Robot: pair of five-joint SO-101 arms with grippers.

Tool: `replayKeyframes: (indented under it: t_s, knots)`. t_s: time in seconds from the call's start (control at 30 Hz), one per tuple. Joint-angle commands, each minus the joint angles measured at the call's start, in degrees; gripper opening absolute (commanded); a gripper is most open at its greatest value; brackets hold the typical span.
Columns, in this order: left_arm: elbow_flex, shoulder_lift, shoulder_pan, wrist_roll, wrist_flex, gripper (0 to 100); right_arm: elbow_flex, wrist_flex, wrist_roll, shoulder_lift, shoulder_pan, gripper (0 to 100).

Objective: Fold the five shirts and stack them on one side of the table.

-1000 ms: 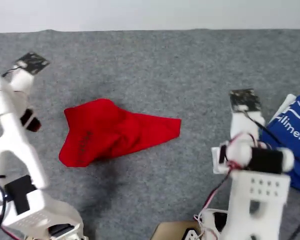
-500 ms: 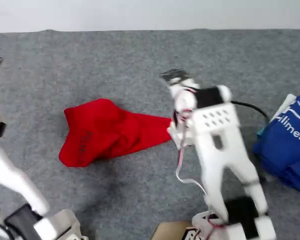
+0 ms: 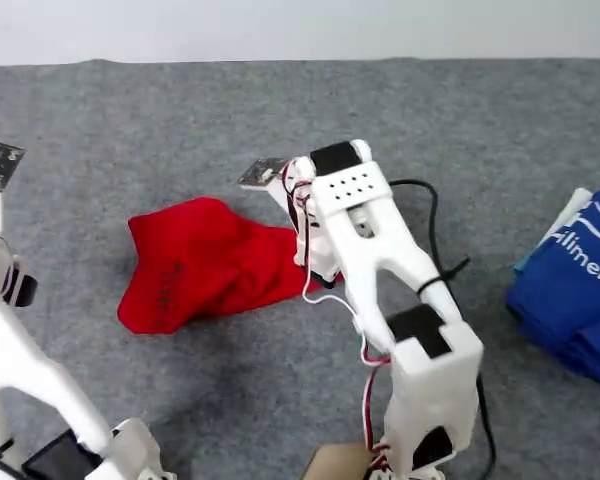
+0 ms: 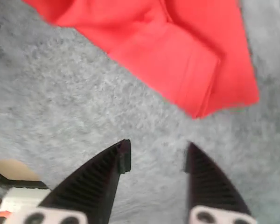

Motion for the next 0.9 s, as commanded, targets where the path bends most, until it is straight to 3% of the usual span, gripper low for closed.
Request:
replayKeyframes:
  t_s: [0.0,0.53,0.77,0.87]
  knots:
    - [-0.1,-1.8,0.1,0.7,0.0,16,-6.3,1.7,2.6,3.4,-0.6,24.8]
    - [0.6,-1.6,1.8,2.6,-1.9,16,-25.9,1.9,2.6,24.0,-2.8,24.4]
    - [1.4,-1.6,1.8,2.6,-2.0,16,-25.9,1.9,2.8,22.1,-2.7,0.6]
    - [3.1,-2.0,1.8,2.6,-3.3,16,-25.8,2.0,2.9,21.5,-1.9,1.1]
